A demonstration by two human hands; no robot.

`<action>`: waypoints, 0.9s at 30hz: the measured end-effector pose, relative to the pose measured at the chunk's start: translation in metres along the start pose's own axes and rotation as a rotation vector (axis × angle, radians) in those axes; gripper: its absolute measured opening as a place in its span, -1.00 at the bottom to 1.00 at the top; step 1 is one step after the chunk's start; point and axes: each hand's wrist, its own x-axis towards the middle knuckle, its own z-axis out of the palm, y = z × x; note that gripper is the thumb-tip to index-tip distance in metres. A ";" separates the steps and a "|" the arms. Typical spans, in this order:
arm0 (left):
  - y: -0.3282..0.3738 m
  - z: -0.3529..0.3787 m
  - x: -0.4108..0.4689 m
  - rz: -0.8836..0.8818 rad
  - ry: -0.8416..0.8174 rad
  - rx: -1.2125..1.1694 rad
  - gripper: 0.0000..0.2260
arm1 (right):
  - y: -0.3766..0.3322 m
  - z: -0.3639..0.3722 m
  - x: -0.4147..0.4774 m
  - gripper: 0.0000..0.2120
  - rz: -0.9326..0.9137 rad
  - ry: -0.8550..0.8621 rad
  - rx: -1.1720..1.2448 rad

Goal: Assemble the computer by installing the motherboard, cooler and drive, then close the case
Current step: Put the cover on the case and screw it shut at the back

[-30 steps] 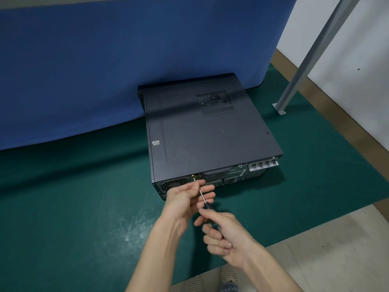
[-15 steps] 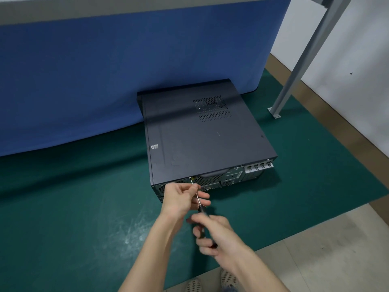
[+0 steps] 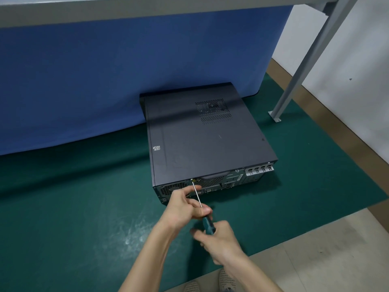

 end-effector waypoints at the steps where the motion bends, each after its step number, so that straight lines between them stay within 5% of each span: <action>1: 0.000 -0.002 -0.002 -0.001 -0.013 0.003 -0.40 | -0.002 -0.001 -0.001 -0.69 0.016 -0.005 0.055; 4: 0.001 -0.007 -0.009 -0.043 -0.160 -0.081 -0.40 | -0.010 -0.008 0.000 -0.66 0.184 -0.291 0.424; 6: 0.002 -0.008 -0.009 -0.022 -0.112 -0.058 -0.40 | -0.011 -0.011 0.000 -0.64 0.208 -0.365 0.516; 10: -0.001 0.004 -0.004 -0.004 0.018 0.043 -0.40 | -0.001 0.007 -0.004 -0.66 0.019 0.022 0.051; 12: -0.002 0.005 -0.005 0.009 0.068 0.106 -0.40 | 0.003 0.009 -0.003 -0.66 0.006 0.088 0.002; 15: 0.000 -0.003 -0.011 -0.014 -0.065 -0.063 -0.39 | -0.006 -0.001 0.005 -0.68 0.232 -0.268 0.460; 17: 0.000 -0.004 -0.012 -0.012 -0.077 -0.090 -0.37 | -0.008 -0.006 0.002 -0.68 0.257 -0.410 0.559; 20: -0.001 0.002 -0.005 0.025 0.106 0.210 -0.28 | 0.003 0.001 0.002 -0.72 0.088 -0.129 0.189; 23: 0.004 0.002 -0.011 0.036 0.135 0.219 -0.52 | 0.004 0.012 0.001 -0.71 -0.041 0.161 -0.115; 27: 0.000 -0.001 -0.013 -0.025 -0.060 -0.120 -0.36 | -0.006 0.001 0.005 -0.66 0.132 -0.203 0.397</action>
